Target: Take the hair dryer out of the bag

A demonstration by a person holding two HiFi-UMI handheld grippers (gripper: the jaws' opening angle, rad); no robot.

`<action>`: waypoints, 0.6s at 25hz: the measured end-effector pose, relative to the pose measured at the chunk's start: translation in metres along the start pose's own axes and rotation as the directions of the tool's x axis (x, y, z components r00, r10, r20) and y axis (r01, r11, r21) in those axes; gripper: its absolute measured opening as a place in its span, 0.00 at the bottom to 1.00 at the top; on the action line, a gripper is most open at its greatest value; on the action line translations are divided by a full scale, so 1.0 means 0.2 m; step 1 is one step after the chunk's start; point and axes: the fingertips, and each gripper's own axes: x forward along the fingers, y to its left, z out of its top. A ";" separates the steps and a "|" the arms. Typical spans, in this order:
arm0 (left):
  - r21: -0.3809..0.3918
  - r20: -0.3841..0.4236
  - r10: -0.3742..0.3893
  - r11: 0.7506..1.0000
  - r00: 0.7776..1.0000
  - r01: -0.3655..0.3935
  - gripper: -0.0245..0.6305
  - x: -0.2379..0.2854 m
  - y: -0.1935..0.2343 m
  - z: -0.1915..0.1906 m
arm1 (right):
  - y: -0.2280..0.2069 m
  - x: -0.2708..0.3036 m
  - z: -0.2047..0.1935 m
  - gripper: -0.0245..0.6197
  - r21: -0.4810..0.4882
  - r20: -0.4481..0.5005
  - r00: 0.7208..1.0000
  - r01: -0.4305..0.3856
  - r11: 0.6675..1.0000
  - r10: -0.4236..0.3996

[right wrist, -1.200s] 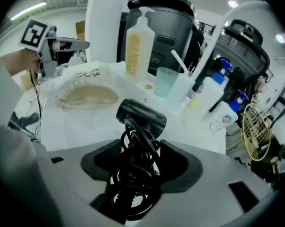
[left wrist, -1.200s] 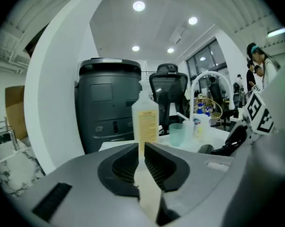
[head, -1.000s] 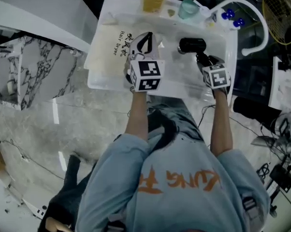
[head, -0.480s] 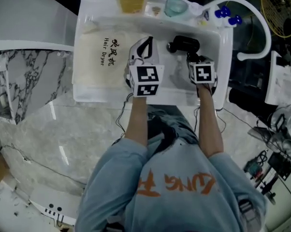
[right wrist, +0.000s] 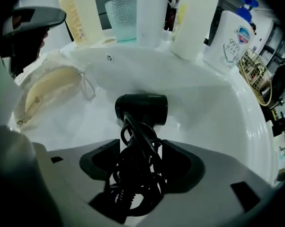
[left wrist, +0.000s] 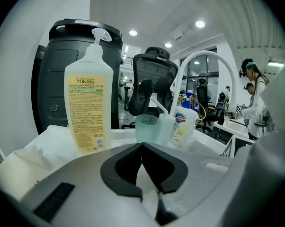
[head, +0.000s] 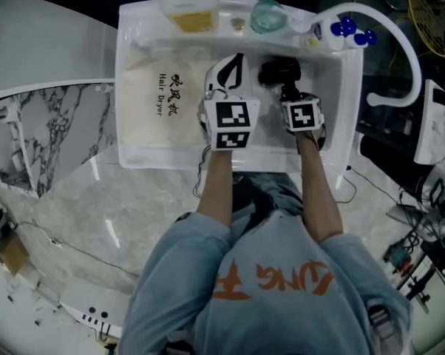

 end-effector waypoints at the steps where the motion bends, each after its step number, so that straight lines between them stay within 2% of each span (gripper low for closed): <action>1: 0.003 -0.007 -0.005 1.000 1.000 0.005 0.04 0.01 0.00 0.00 | 0.01 0.01 0.01 0.47 -0.007 0.005 1.000 -0.018 1.000 0.018; 5: 0.028 -0.026 -0.030 0.999 0.999 0.030 0.04 0.02 -0.04 0.00 | 0.01 0.02 0.03 0.47 -0.012 0.011 0.998 -0.066 0.998 0.066; 7: 0.048 -0.030 -0.052 0.997 0.998 0.053 0.04 0.00 -0.06 0.00 | 0.02 0.00 -0.03 0.45 0.044 -0.005 0.997 -0.075 0.996 0.075; 9: 0.061 -0.017 -0.077 0.995 0.997 0.078 0.04 -0.02 -0.09 0.01 | 0.00 -0.06 -0.06 0.45 0.110 0.033 0.996 -0.082 0.990 0.079; 10: 0.062 -0.002 -0.086 0.994 0.996 0.086 0.04 -0.03 -0.10 0.03 | -0.01 -0.10 -0.03 0.42 0.136 0.083 0.994 -0.083 0.987 0.072; 12: 0.053 0.032 -0.104 0.993 0.994 0.102 0.04 -0.08 -0.12 0.06 | -0.05 -0.24 0.05 0.29 0.181 0.220 0.975 -0.075 0.981 0.034; 15: 0.033 0.097 -0.165 0.986 0.981 0.163 0.04 -0.19 -0.17 0.13 | -0.10 -0.50 0.14 0.15 0.204 0.422 0.906 -0.049 0.978 -0.043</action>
